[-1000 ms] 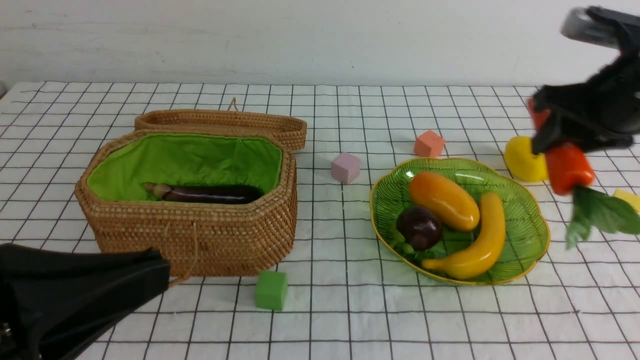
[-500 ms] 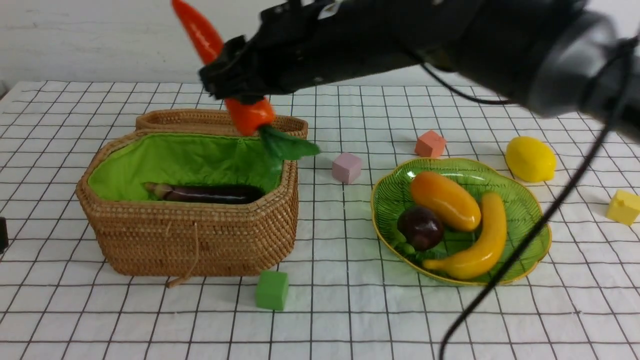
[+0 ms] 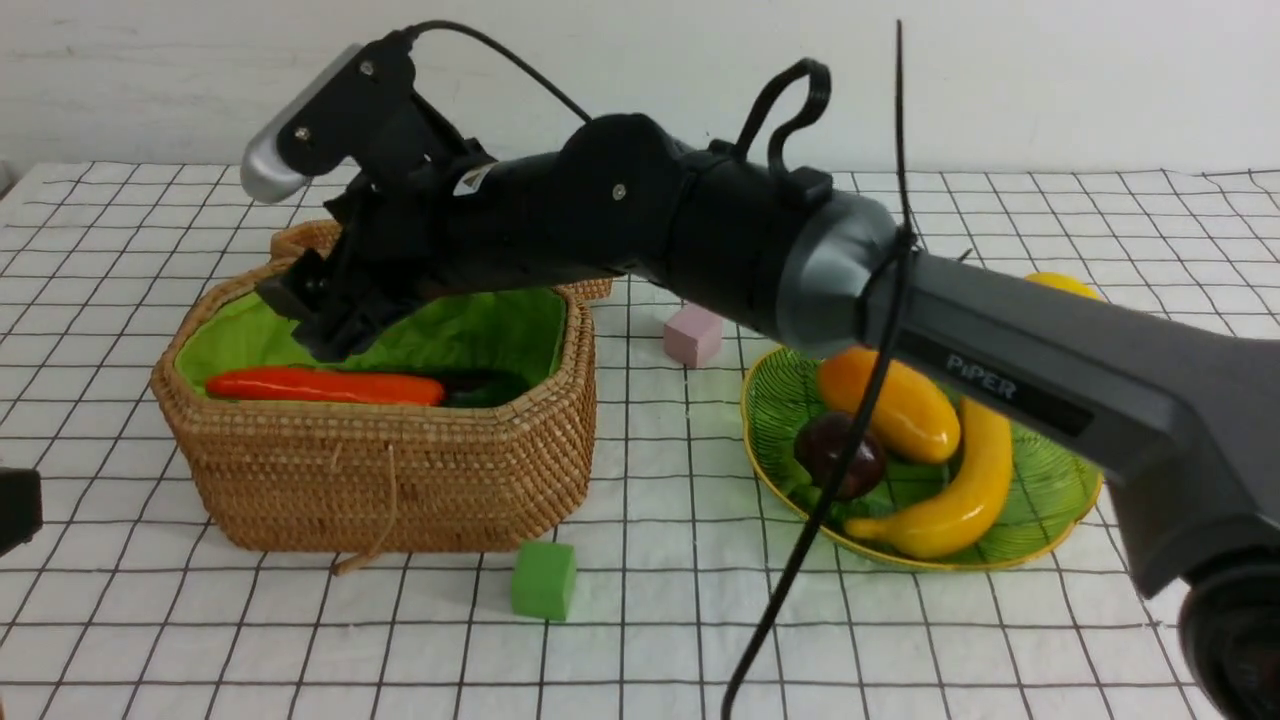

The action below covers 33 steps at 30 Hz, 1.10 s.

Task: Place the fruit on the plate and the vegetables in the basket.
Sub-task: Use the right arm to grab a carrot and put it into the left basket, then use the right arm to grab a lemon and put it into the right plate

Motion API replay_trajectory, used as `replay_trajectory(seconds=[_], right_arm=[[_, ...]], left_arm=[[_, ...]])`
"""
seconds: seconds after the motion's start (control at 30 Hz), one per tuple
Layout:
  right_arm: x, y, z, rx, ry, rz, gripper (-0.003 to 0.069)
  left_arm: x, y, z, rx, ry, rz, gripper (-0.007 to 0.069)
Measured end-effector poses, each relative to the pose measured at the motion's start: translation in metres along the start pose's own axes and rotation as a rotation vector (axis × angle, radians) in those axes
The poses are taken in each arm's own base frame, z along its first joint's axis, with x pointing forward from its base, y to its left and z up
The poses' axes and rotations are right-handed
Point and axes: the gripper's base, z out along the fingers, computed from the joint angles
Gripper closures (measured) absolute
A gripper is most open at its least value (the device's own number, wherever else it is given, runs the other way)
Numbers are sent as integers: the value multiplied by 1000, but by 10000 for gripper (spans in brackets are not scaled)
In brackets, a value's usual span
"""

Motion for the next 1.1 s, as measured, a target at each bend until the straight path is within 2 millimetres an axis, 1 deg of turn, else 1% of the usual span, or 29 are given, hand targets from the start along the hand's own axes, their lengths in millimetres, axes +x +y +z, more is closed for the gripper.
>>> replay_trajectory(seconds=[0.07,0.1,0.13,0.2,0.23,0.27,0.3,0.33,0.37,0.43,0.47,0.5,0.53,0.57,0.6,0.63,0.67,0.7,0.73,0.77,0.8,0.83,0.87,0.9,0.97,1.0,1.03,1.07,1.1], right_arm=[[-13,-2,-17,-30,4,10,-12],[-22,-5,-31,-45,8,24,-13],[-34,-9,-51,-61,18,48,-2],[-52,-24,-96,-42,65,107,57],[-52,-28,-101,-41,83,116,64],[-55,-42,-133,6,153,172,130],[-55,-49,-149,40,203,208,173],[-48,-68,-178,135,307,286,260],[-40,-82,-194,207,373,336,312],[-13,-112,-226,375,538,446,436],[-10,-116,-229,404,556,459,458],[2,-127,-240,468,606,501,496],[31,-153,-262,599,687,600,553],[45,-163,-271,646,716,652,566],[48,-165,-273,658,720,665,567],[80,-183,-291,731,756,786,566],[95,-192,-300,763,757,845,554],[97,-193,-298,761,757,851,550],[125,-207,-305,778,747,947,502],[127,-209,-306,780,740,953,486],[152,-223,-305,775,706,1010,393],[154,-224,-303,770,703,1011,382],[172,-235,-296,753,667,1025,279],[184,-242,-289,738,648,1028,211],[198,-252,-278,732,612,1012,95],[203,-257,-274,729,599,996,53],[207,-258,-271,726,596,990,37],[215,-267,-264,723,585,954,0],[218,-269,-262,722,584,944,-6]], left_arm=[[-1,-1,0,12,-10,5,617],[-2,-2,0,20,-17,6,617],[-3,-4,0,38,-31,3,617],[-6,-8,-1,88,-64,5,617],[-7,-9,-1,98,-75,6,617],[-10,-13,-1,146,-106,10,617],[-11,-16,-2,176,-124,11,617],[-14,-21,-3,228,-156,10,617],[-16,-24,-5,265,-178,7,617],[-19,-29,-7,331,-213,-3,617],[-19,-30,-7,341,-212,-10,617],[-20,-32,-8,359,-223,-8,617],[-20,-35,-10,406,-229,-22,617],[-20,-36,-10,418,-227,-25,617],[-20,-37,-10,422,-227,-26,617],[-19,-39,-11,453,-216,-29,617],[-19,-40,-12,467,-211,-29,617],[-19,-41,-12,473,-208,-27,617],[-18,-43,-13,496,-197,-24,617],[-17,-43,-13,498,-197,-15,617],[-16,-45,-14,520,-189,8,617],[-16,-45,-14,522,-189,11,617],[-15,-47,-14,540,-184,34,617],[-15,-48,-15,553,-182,43,617],[-14,-49,-16,570,-182,69,617],[-14,-50,-16,580,-183,78,617],[-14,-51,-17,584,-183,81,617],[-13,-51,-17,596,-183,89,617],[-13,-52,-17,599,-184,91,617]])
